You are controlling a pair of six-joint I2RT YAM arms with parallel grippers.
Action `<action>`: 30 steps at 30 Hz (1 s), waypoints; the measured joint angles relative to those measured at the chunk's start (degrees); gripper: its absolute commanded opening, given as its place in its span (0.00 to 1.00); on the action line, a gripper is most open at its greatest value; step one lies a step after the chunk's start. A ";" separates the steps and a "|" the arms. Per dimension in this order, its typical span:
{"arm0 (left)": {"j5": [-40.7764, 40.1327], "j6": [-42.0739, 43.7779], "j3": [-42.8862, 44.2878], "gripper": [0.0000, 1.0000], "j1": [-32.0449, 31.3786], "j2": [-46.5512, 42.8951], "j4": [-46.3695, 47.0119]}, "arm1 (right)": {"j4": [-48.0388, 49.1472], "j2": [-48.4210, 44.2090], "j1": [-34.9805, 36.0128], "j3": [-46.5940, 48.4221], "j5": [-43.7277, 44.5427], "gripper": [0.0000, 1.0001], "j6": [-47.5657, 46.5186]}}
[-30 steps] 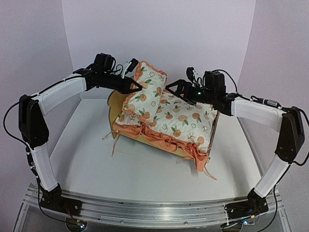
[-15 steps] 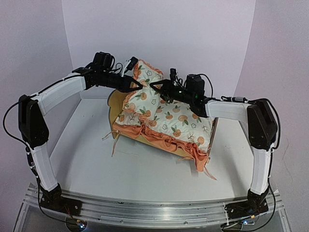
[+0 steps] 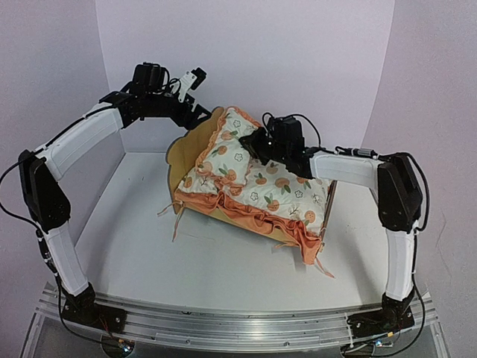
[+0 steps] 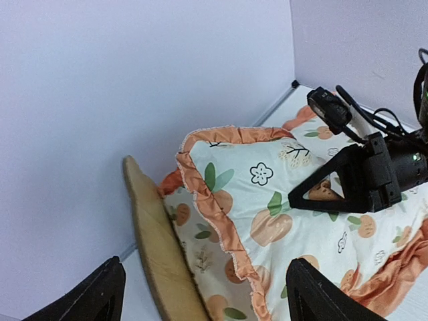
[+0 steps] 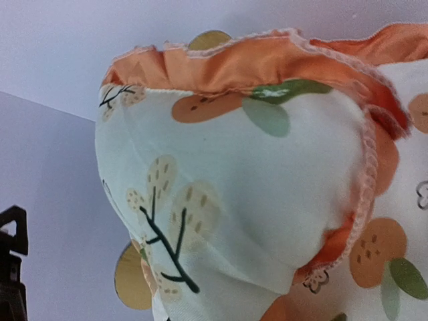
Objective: Set up the pet bed
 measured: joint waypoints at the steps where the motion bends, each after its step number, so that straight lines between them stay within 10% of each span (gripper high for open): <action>1: -1.48 1.19 -0.69 0.85 0.12 -0.80 0.71 | -1.51 1.31 0.25 3.29 1.07 0.00 0.78; 19: -9.07 7.34 -9.87 0.88 1.45 -5.82 4.89 | -18.38 17.68 1.86 27.57 9.96 0.07 13.03; 28: -9.07 7.58 -11.82 0.90 1.45 -6.56 6.09 | -18.93 22.30 1.77 30.76 9.76 0.58 14.70; 30: -9.08 7.64 -12.58 0.90 1.49 -7.14 6.11 | -19.00 21.43 1.79 29.67 10.18 0.86 12.18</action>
